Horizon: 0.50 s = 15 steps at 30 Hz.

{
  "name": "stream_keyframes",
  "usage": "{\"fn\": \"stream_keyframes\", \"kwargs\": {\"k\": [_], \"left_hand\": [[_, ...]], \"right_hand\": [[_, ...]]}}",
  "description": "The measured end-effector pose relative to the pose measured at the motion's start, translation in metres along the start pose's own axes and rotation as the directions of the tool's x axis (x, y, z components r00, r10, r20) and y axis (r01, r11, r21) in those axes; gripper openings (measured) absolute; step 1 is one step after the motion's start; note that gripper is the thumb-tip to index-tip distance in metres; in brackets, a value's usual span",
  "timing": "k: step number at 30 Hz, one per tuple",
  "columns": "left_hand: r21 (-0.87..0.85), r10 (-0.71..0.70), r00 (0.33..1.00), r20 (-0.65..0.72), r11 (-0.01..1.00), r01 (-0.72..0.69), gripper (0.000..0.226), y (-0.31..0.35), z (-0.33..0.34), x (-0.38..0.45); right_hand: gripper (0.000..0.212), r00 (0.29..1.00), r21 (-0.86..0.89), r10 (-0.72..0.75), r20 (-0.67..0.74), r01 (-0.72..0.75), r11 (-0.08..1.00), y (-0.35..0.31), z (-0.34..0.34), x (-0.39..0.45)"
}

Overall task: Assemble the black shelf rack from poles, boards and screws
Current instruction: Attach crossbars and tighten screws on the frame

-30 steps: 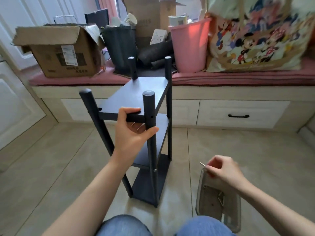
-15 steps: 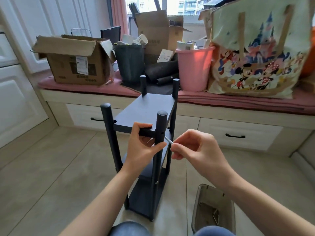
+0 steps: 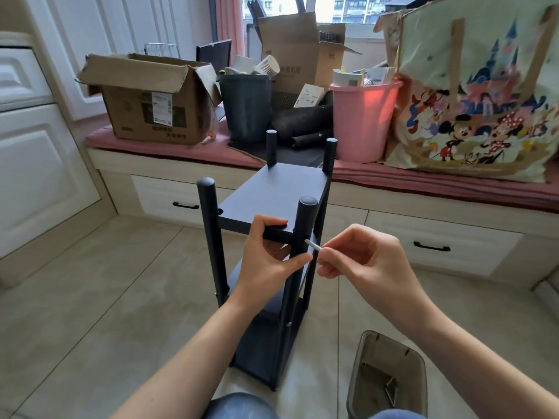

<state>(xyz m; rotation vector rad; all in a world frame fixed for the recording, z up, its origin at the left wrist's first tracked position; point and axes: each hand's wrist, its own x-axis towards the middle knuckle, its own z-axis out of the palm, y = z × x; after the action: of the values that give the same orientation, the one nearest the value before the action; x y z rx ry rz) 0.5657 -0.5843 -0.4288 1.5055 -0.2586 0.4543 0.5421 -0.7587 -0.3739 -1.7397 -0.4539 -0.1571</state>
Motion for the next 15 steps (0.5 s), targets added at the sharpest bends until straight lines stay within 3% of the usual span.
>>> {"fn": "stream_keyframes", "kwargs": {"k": [6,15], "left_hand": [[-0.004,-0.004,1.000,0.007,1.000,0.004,0.060,-0.002,-0.001,0.000],[0.009,-0.008,1.000,0.023,1.000,0.007,0.061,-0.005,-0.002,0.002]], "right_hand": [[0.005,1.000,0.035,0.008,0.013,-0.008,0.999,-0.003,-0.005,0.005],[0.011,1.000,-0.076,-0.014,-0.023,0.013,0.997,0.000,0.013,0.015]]}}
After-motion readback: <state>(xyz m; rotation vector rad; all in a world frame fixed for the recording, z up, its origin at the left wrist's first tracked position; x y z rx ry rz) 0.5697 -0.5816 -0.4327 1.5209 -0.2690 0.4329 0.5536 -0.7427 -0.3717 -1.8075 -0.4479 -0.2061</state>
